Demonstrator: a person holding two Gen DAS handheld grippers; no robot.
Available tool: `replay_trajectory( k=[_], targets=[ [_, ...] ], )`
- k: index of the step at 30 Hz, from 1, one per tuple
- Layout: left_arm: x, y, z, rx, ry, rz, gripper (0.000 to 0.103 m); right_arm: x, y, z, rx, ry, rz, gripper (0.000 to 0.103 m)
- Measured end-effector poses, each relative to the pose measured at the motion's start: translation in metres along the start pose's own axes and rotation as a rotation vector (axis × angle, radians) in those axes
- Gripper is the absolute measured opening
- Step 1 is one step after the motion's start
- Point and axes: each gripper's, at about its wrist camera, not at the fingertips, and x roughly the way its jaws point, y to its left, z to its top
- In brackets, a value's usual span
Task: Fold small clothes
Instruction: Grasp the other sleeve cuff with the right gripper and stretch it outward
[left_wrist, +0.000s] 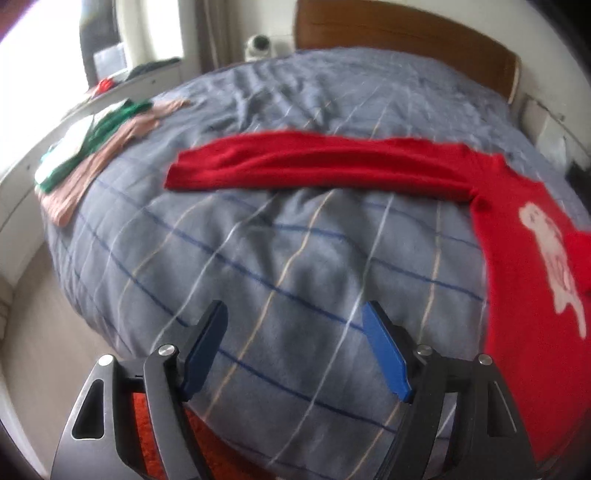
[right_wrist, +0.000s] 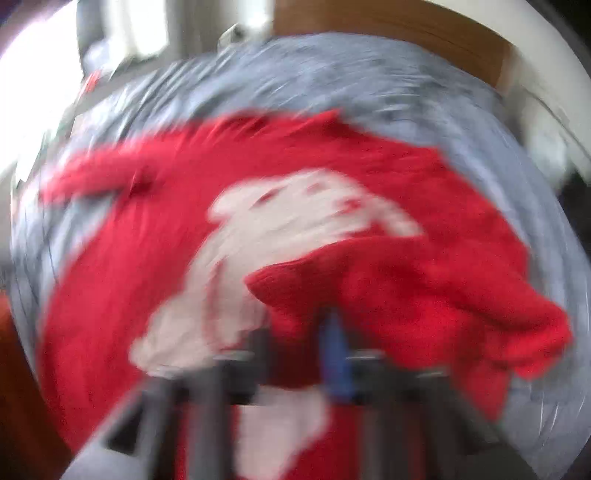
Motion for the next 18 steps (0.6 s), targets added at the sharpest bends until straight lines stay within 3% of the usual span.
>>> replay_trajectory(
  k=[2,5,9,13,18],
  targets=[
    [-0.005,-0.003,0.003,0.007,-0.036,0.0,0.078,-0.049,-0.051,-0.002,0.111,-0.09,-0.029,0.006],
    [0.0,-0.005,0.004,0.0,-0.018,-0.019,0.078,-0.122,-0.139,-0.019,0.293,-0.195,-0.152,0.006],
    [0.007,-0.01,0.002,-0.008,0.012,-0.025,0.078,-0.19,-0.242,-0.06,0.507,-0.25,-0.32,0.006],
    [0.002,-0.019,-0.004,0.016,-0.004,0.002,0.078,-0.2,-0.296,-0.107,0.662,-0.218,-0.354,0.006],
    [0.003,-0.019,-0.009,0.035,0.0,0.041,0.078,-0.164,-0.323,-0.166,0.826,-0.131,-0.328,0.006]
  ],
)
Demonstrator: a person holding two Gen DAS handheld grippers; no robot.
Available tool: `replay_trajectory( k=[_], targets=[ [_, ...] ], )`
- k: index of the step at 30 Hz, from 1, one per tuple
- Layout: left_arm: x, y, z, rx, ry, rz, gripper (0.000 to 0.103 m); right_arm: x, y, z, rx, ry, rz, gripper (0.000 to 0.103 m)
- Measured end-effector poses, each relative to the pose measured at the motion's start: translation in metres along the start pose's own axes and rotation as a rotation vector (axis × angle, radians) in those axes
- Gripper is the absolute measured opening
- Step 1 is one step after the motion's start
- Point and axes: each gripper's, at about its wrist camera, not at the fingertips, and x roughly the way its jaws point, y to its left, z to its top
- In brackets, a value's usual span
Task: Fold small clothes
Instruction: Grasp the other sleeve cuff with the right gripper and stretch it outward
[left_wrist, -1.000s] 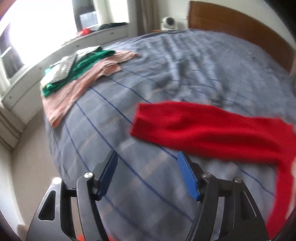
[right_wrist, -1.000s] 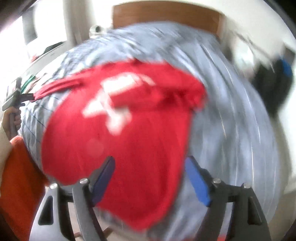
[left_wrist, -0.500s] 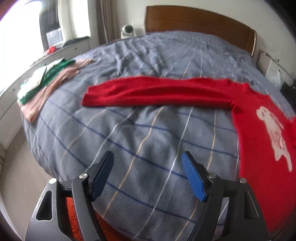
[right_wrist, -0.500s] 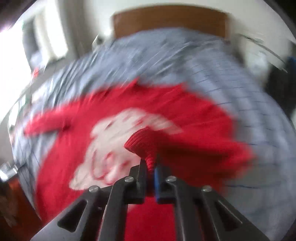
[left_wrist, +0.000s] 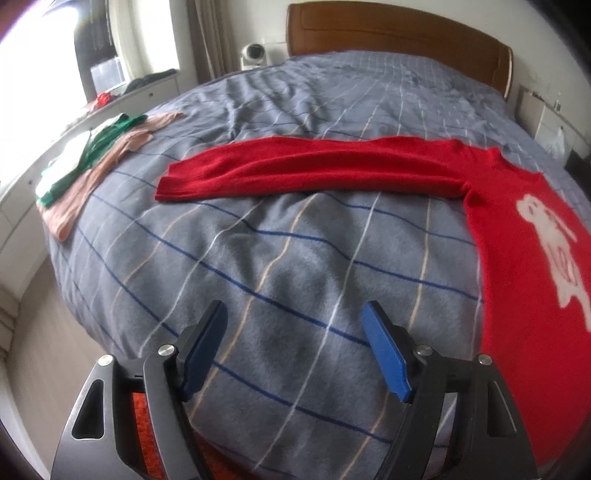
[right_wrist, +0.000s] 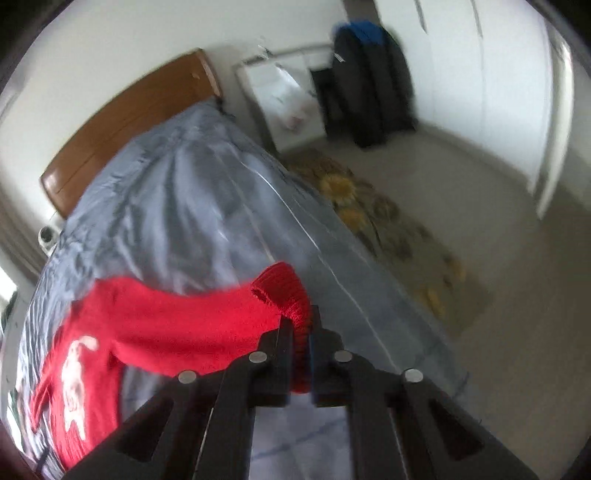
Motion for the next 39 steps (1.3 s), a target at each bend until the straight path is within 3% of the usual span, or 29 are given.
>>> replay_trajectory(
  k=[5,18,22,24,26,28,34,39],
  targets=[
    [0.005,0.006,-0.002,-0.008,0.018,0.017,0.078,0.032,-0.035,-0.02,0.122,0.048,0.016,0.005],
    [0.008,0.001,-0.001,0.015,0.024,-0.004,0.078,0.028,-0.029,-0.031,0.043,-0.011,-0.023,0.006],
    [0.009,0.008,0.0,-0.016,0.036,-0.018,0.078,0.015,-0.033,-0.04,0.059,-0.046,-0.01,0.019],
    [0.009,0.01,0.001,-0.03,0.037,-0.022,0.078,0.005,-0.033,-0.047,0.056,-0.073,-0.021,0.031],
    [0.009,0.011,0.001,-0.036,0.037,-0.023,0.078,-0.004,-0.034,-0.053,0.054,-0.105,-0.052,0.055],
    [0.008,0.01,0.001,-0.037,0.035,-0.024,0.079,-0.017,-0.039,-0.06,0.063,-0.144,-0.106,0.064],
    [0.007,0.006,0.001,-0.021,0.022,-0.018,0.082,-0.054,-0.053,-0.074,0.114,-0.221,-0.178,0.064],
    [0.007,0.001,0.0,-0.009,0.025,-0.021,0.084,-0.09,-0.018,-0.088,0.019,-0.31,-0.129,0.069]
  ],
)
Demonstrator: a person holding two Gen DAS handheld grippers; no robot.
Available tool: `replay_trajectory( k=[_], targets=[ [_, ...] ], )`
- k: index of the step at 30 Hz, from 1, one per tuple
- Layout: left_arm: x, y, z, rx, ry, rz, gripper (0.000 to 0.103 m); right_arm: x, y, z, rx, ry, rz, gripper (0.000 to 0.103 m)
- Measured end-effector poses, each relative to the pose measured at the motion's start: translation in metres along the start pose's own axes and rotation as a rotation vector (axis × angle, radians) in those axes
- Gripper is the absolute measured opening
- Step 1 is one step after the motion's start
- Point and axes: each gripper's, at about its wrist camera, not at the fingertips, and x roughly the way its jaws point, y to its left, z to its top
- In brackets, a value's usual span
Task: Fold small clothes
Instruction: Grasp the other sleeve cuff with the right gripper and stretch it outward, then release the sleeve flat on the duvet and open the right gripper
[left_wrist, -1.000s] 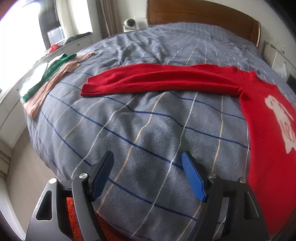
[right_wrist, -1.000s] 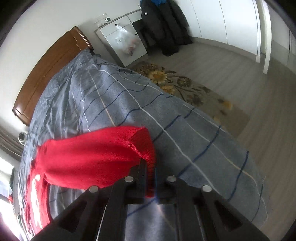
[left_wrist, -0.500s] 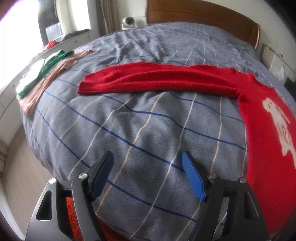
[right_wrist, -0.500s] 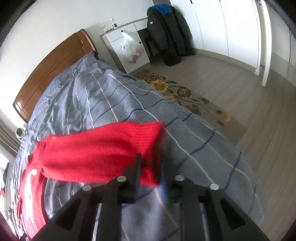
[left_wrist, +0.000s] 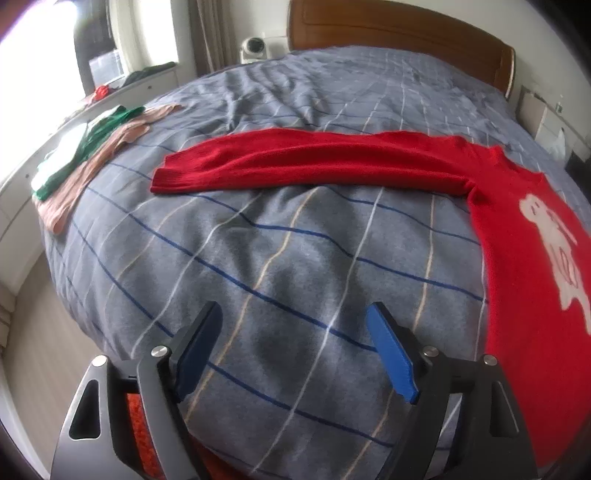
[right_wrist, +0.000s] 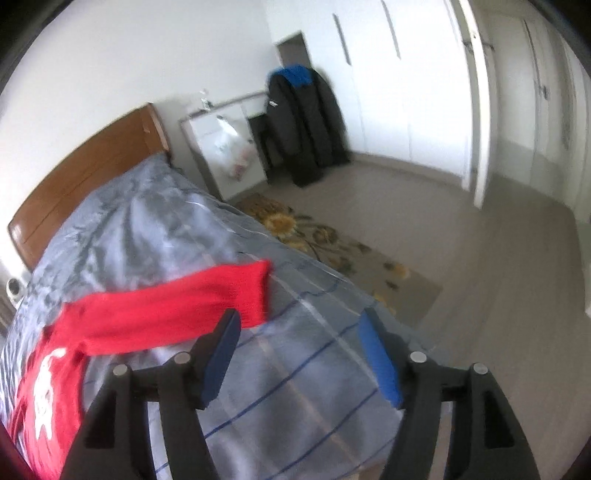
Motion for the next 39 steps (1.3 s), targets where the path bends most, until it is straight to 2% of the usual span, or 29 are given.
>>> replay_trajectory(
  k=[5,11,16,22,39],
  targets=[
    [0.001,-0.003,-0.002,0.015,0.006,0.003,0.086,-0.027,0.049,-0.023,-0.098,-0.041,0.12,0.074],
    [0.004,-0.003,-0.004,0.021,0.023,-0.005,0.09,-0.043,0.115,-0.068,-0.243,-0.018,0.286,0.074],
    [0.007,-0.007,-0.006,0.032,0.041,-0.011,0.094,-0.039,0.143,-0.096,-0.35,0.024,0.348,0.075],
    [0.013,-0.007,-0.007,0.019,0.063,-0.009,0.099,-0.03,0.147,-0.116,-0.405,0.064,0.34,0.075],
    [0.016,-0.009,-0.011,0.024,0.048,0.017,0.103,-0.028,0.145,-0.118,-0.397,0.091,0.337,0.075]
  ],
)
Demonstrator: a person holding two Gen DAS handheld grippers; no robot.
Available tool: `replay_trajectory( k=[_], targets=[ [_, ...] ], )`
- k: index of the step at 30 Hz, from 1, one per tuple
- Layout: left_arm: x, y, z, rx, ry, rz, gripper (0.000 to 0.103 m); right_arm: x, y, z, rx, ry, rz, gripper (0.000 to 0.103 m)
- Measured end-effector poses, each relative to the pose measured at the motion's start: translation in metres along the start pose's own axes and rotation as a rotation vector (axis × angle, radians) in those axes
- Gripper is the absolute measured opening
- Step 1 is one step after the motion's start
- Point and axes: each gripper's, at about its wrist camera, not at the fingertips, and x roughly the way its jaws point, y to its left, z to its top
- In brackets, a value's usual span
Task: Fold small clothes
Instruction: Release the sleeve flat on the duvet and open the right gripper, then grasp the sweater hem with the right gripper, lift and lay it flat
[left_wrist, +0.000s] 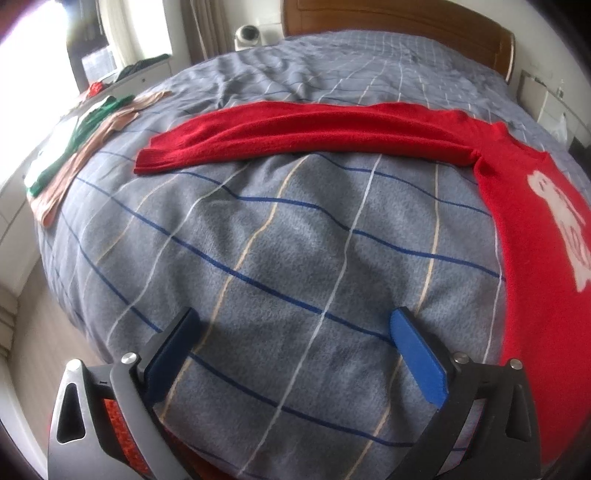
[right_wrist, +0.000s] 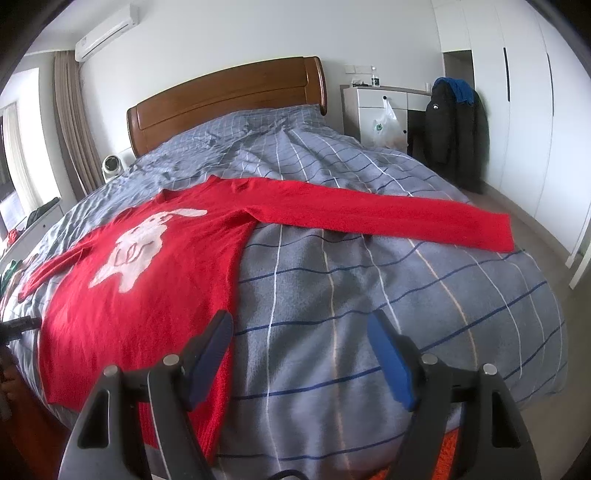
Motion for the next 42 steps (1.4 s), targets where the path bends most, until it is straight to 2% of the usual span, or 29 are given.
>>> replay_trajectory(
  k=[11,21,28,32,35,36,39,42],
  targets=[
    [0.0,-0.002,-0.002,0.025,-0.02,0.0,0.103,0.0,-0.001,-0.002,0.012,0.005,-0.002,0.075],
    [-0.002,-0.008,-0.003,0.064,-0.032,0.029,0.103,0.001,-0.003,-0.003,0.017,0.007,-0.004,0.075],
    [-0.003,0.001,0.002,0.022,0.006,-0.04,0.102,0.001,-0.004,-0.003,0.022,0.008,-0.004,0.075],
    [-0.03,0.0,-0.001,0.03,-0.008,-0.163,0.102,-0.001,-0.009,-0.001,0.042,0.015,0.001,0.075],
    [-0.057,-0.011,-0.017,0.107,0.034,-0.344,0.102,0.0,-0.015,0.009,0.057,0.09,0.065,0.075],
    [-0.063,-0.02,-0.028,0.156,0.067,-0.398,0.102,0.002,-0.015,0.011,0.056,0.145,0.12,0.075],
    [-0.062,-0.042,-0.055,0.247,0.136,-0.447,0.102,0.011,-0.005,0.005,0.03,0.319,0.257,0.075],
    [-0.054,-0.07,-0.073,0.339,0.187,-0.429,0.101,0.02,0.01,-0.013,0.005,0.452,0.374,0.075]
  ],
)
